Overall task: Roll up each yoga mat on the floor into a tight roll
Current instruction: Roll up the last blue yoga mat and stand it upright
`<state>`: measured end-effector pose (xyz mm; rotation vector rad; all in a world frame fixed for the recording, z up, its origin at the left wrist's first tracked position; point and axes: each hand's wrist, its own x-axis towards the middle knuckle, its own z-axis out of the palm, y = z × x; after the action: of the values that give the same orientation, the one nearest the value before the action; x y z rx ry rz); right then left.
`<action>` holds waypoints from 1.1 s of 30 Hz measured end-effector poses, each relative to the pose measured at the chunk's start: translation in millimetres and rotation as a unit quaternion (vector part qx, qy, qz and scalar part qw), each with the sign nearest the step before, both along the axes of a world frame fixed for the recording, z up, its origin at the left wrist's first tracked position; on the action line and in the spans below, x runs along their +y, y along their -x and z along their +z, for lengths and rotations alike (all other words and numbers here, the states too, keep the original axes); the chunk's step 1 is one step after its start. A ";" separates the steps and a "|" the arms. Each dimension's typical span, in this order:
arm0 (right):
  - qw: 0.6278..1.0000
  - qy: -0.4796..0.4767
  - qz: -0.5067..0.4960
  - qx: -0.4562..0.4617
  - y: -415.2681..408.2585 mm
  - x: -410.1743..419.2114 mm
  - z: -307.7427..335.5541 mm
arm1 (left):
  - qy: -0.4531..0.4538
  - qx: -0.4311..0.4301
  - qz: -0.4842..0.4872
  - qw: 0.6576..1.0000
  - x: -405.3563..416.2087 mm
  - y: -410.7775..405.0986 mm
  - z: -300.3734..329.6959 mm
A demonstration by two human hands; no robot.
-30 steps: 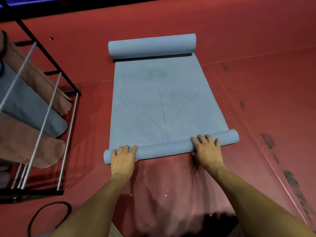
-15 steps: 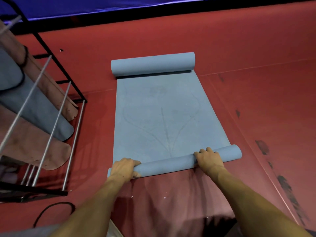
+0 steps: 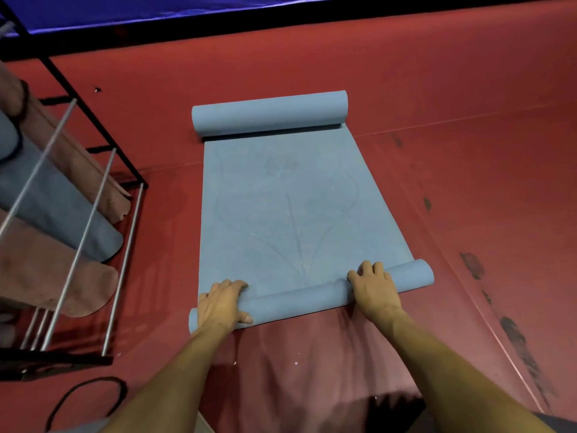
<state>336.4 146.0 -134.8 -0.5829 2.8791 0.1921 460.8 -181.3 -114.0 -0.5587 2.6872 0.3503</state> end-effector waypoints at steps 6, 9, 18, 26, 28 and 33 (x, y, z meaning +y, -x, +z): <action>1.000 0.011 0.009 -0.022 6.1 -6.6 8.3 | -0.037 0.028 0.042 0.998 0.7 3.4 3.1; 0.999 0.033 -0.011 -0.034 5.3 -12.3 12.7 | -0.051 0.019 0.043 0.998 1.4 7.6 3.1; 0.998 0.046 -0.007 -0.030 10.8 -12.0 9.5 | 0.010 0.033 0.005 0.999 2.1 16.2 -8.0; 0.995 0.057 0.003 -0.078 11.5 -15.2 15.4 | 0.029 0.056 0.024 0.998 10.5 18.0 -8.4; 0.996 0.059 0.001 -0.064 9.7 -16.4 11.1 | 0.044 0.075 0.020 0.996 13.9 15.5 -9.9; 0.997 0.075 0.002 0.002 10.3 -18.5 -7.8 | 0.073 0.128 0.011 0.989 21.2 9.0 -20.0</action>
<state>326.0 127.5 -142.6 -0.6142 2.9135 -0.0234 451.8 -160.1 -134.0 -0.6235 2.9748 0.2462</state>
